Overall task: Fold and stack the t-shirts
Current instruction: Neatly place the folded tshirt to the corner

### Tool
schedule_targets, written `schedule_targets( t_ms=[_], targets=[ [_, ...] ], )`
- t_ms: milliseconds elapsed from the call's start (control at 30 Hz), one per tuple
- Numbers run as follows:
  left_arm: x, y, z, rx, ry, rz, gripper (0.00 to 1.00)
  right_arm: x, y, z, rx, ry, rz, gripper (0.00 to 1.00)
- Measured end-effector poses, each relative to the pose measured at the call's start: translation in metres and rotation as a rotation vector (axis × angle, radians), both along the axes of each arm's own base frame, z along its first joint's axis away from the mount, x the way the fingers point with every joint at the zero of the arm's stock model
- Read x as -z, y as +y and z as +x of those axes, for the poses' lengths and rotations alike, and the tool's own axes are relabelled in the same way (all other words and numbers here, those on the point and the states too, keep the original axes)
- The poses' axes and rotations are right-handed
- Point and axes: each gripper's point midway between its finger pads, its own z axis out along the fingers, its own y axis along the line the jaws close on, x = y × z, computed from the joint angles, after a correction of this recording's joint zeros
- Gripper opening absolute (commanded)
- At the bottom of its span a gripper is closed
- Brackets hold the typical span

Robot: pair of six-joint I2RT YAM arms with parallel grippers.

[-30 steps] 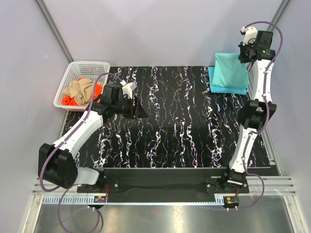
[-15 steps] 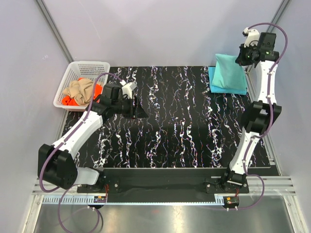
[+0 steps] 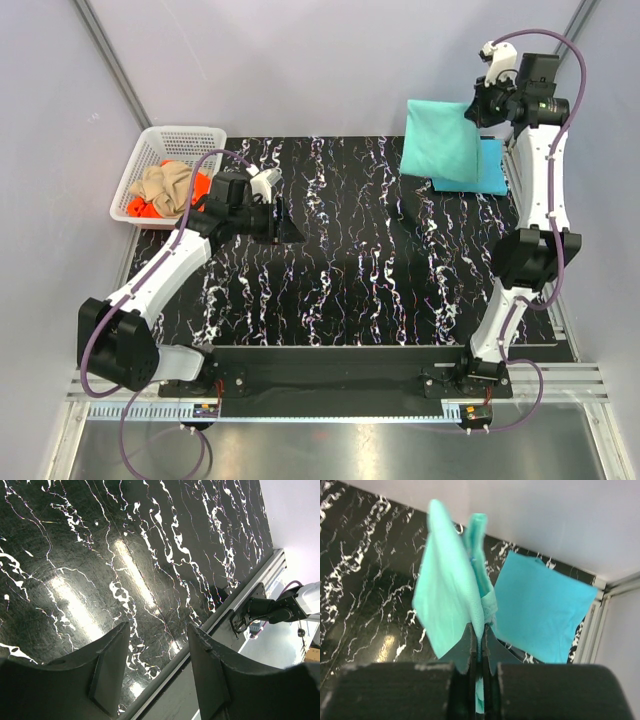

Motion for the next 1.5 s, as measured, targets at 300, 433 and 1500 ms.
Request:
schedule_targets(
  t_ms=[300, 433, 1500],
  targets=[
    [0.000, 0.000, 0.000, 0.000, 0.000, 0.000, 0.55, 0.075, -0.027, 0.029, 0.040, 0.143, -0.042, 0.00],
    [0.000, 0.000, 0.000, 0.000, 0.000, 0.000, 0.55, 0.108, -0.050, 0.047, 0.067, 0.185, -0.034, 0.00],
    [0.008, -0.001, 0.001, 0.002, 0.025, 0.010, 0.56, 0.179, -0.158, 0.144, 0.332, -0.031, -0.148, 0.76]
  ],
)
